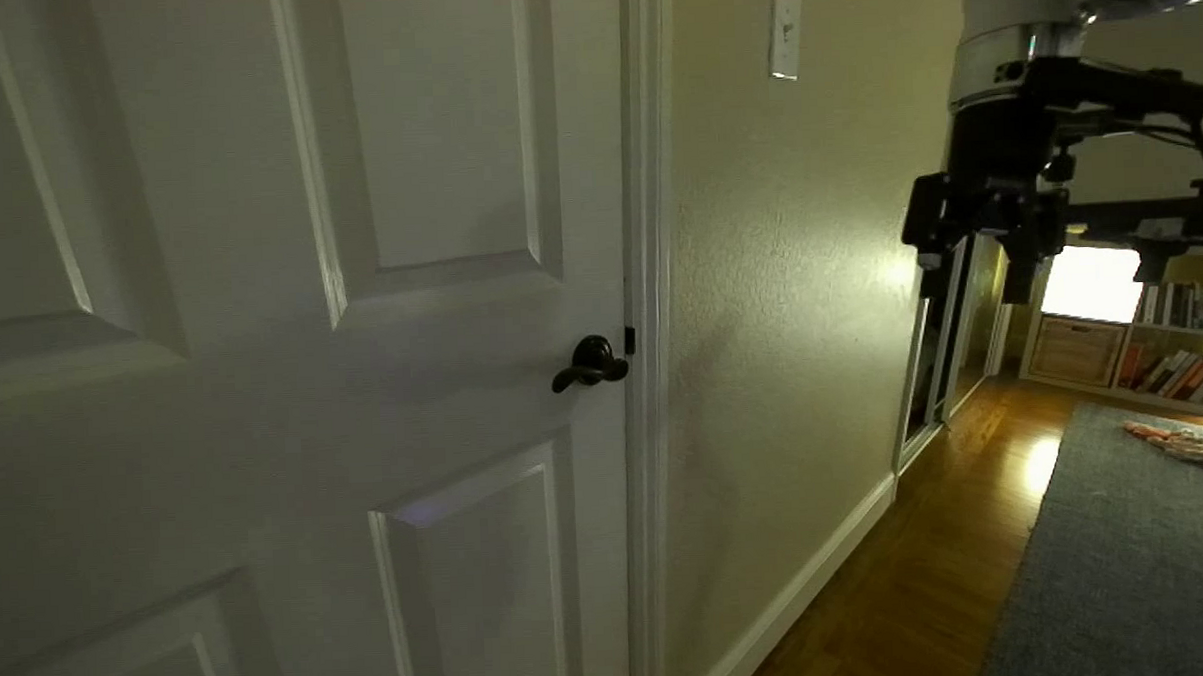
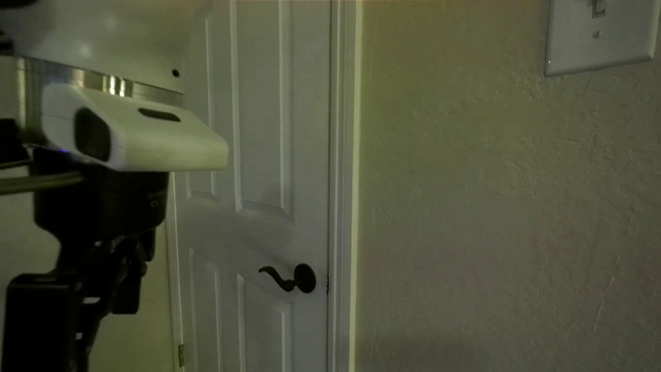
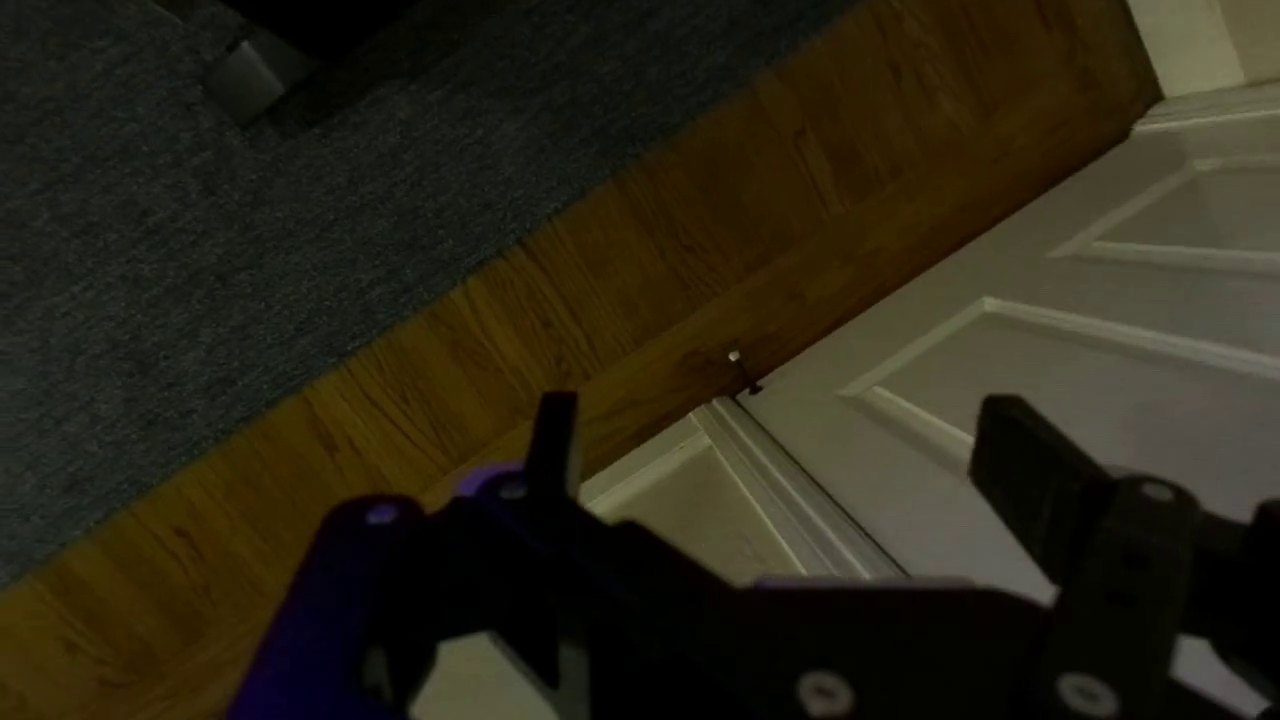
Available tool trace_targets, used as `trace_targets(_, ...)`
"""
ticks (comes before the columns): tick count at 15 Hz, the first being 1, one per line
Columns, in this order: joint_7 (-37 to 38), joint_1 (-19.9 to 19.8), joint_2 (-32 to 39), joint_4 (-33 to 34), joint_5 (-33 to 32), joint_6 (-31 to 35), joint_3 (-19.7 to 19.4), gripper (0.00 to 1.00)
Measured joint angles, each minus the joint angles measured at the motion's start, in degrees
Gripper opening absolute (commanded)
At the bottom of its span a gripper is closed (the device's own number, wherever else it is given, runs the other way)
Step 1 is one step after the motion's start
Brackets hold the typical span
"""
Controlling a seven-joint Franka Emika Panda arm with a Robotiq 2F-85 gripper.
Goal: Open the door
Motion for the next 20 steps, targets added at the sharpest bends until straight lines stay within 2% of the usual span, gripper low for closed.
trace_targets(3,5.11,0.65,5.03,4.54,0.18,0.12,1.53,1.00)
trace_targets(6,3.72,1.30,7.60,7.85,0.32,-1.39,1.83,1.00)
trace_targets(15,3.40,1.43,8.01,8.56,0.58,-1.97,1.82,1.00)
trace_targets(20,11.07,3.34,13.17,11.80,2.03,1.41,2.73,1.00)
